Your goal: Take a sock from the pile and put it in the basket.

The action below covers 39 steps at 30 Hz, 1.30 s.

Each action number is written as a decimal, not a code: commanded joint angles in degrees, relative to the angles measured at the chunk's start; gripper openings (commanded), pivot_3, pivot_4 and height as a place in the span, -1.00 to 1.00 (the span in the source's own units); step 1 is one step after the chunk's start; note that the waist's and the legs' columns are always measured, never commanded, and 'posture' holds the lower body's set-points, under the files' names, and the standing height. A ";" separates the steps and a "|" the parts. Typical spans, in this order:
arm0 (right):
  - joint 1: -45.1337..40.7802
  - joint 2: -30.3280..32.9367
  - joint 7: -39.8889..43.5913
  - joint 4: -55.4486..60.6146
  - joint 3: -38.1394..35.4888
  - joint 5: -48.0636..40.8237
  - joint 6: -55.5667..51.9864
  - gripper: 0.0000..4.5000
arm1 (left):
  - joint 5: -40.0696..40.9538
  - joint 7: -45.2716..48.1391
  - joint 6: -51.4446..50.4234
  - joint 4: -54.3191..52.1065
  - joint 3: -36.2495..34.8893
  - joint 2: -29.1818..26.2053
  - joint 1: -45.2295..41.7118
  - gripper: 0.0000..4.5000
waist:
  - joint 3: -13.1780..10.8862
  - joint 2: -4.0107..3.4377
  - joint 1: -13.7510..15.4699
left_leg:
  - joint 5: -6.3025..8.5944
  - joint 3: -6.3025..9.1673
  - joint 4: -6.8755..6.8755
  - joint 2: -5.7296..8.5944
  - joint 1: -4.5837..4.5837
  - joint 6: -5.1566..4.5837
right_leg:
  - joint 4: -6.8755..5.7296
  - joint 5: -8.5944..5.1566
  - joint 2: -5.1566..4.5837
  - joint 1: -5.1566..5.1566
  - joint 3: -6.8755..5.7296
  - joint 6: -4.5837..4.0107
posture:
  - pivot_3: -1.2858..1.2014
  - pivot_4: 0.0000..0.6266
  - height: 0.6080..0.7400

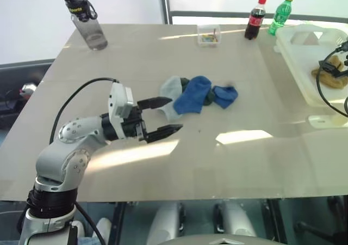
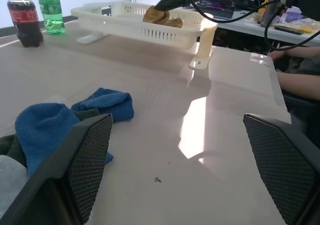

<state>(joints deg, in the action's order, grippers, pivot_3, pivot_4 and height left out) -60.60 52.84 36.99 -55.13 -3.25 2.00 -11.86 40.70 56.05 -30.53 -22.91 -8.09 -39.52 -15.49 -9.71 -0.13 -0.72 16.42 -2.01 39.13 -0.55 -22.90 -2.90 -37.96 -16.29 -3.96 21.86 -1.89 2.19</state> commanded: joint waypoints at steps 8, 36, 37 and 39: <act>-1.52 1.89 -0.39 -1.79 -0.91 0.57 2.50 0.99 | -1.85 -1.06 3.59 -0.44 -0.31 1.04 0.82 1.00 | 0.00 0.00 0.01 | 0.00 -0.01 0.01 0.00 0.00 0.00 | 0.00 0.00 0.01 0.00 0.00 0.00 | 0.03 -0.52 1.00; 40.38 -1.70 28.76 51.48 -15.05 -32.18 -15.09 0.99 | -3.48 -6.85 3.59 -6.74 -4.70 0.08 12.24 1.00 | 0.02 0.00 1.26 | 0.01 0.15 0.11 -0.04 0.03 -0.02 | -0.04 0.01 -0.08 -0.16 -0.15 0.02 | 0.03 -0.52 1.00; 42.64 -1.72 29.11 53.40 -16.07 -33.36 -15.48 0.99 | -3.42 -7.24 3.56 -7.52 -5.39 -0.16 13.61 1.00 | 0.02 0.00 1.30 | 0.01 0.18 0.11 -0.04 0.10 -0.02 | -0.04 0.01 -0.07 -0.20 -0.16 0.02 | 0.03 -0.52 1.00; 47.15 -0.94 30.00 56.12 -17.29 -34.15 -15.68 0.99 | -3.09 -8.11 3.32 -9.03 -6.96 -0.53 16.52 1.00 | 0.03 0.00 1.35 | 0.02 0.20 0.09 -0.05 0.12 -0.01 | -0.04 0.01 -0.07 -0.21 -0.17 0.01 | 0.03 -0.52 1.00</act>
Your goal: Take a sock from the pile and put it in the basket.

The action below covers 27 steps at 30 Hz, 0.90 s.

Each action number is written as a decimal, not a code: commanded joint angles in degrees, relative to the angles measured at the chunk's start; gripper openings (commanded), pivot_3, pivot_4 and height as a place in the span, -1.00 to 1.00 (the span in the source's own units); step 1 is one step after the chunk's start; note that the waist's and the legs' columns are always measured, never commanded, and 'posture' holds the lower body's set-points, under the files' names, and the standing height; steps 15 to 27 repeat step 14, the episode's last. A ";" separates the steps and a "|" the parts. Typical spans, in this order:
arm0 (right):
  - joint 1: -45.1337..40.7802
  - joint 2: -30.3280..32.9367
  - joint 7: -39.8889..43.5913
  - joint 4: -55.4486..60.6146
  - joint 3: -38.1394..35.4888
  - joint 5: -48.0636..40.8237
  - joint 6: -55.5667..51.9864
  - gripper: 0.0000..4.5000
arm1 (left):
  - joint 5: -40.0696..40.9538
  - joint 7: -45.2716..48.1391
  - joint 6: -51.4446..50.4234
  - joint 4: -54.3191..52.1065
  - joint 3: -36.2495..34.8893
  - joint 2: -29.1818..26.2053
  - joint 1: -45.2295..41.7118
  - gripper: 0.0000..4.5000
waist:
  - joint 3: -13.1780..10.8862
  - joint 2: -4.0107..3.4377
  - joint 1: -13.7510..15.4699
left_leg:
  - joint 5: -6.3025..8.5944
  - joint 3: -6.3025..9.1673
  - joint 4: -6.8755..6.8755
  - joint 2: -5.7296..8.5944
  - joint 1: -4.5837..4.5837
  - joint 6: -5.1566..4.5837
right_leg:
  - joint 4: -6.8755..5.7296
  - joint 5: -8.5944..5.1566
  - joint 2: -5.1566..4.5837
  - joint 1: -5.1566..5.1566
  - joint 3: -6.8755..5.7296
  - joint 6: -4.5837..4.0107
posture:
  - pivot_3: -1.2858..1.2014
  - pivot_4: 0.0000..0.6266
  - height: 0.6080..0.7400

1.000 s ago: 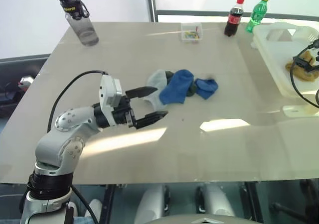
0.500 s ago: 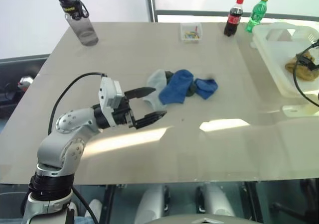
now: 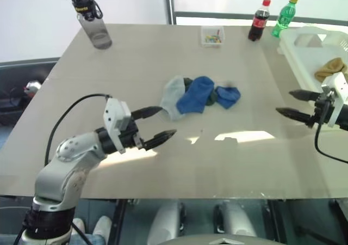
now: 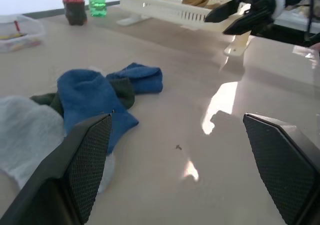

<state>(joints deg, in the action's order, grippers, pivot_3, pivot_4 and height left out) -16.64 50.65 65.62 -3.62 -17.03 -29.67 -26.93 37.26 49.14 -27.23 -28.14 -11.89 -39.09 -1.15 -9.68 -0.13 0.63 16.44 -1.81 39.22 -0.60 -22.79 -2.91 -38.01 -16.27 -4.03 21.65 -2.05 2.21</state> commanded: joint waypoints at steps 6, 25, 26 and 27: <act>13.78 3.17 7.12 7.56 -5.94 -2.74 3.53 0.99 | -2.55 -2.87 1.71 -6.35 -7.41 -1.69 12.28 1.00 | 0.01 -0.01 0.04 | 0.01 0.00 0.00 0.00 0.02 -0.01 | 0.02 0.00 -0.03 -0.02 0.01 -0.01 | 0.03 -0.52 1.00; 14.08 2.59 7.50 7.65 -5.89 -2.91 5.77 0.99 | -2.83 -2.50 4.15 -7.37 -10.84 -1.31 17.78 1.00 | 0.03 -0.01 0.07 | 0.01 0.01 0.00 0.00 0.07 -0.02 | 0.00 -0.01 -0.03 -0.02 0.00 -0.03 | 0.03 -0.52 1.00; 14.08 2.59 7.50 7.65 -5.89 -2.91 5.77 0.99 | -2.83 -2.50 4.15 -7.37 -10.84 -1.31 17.78 1.00 | 0.03 -0.01 0.07 | 0.01 0.01 0.00 0.00 0.07 -0.02 | 0.00 -0.01 -0.03 -0.02 0.00 -0.03 | 0.03 -0.52 1.00; 14.08 2.59 7.50 7.65 -5.89 -2.91 5.77 0.99 | -2.83 -2.50 4.15 -7.37 -10.84 -1.31 17.78 1.00 | 0.03 -0.01 0.07 | 0.01 0.01 0.00 0.00 0.07 -0.02 | 0.00 -0.01 -0.03 -0.02 0.00 -0.03 | 0.03 -0.52 1.00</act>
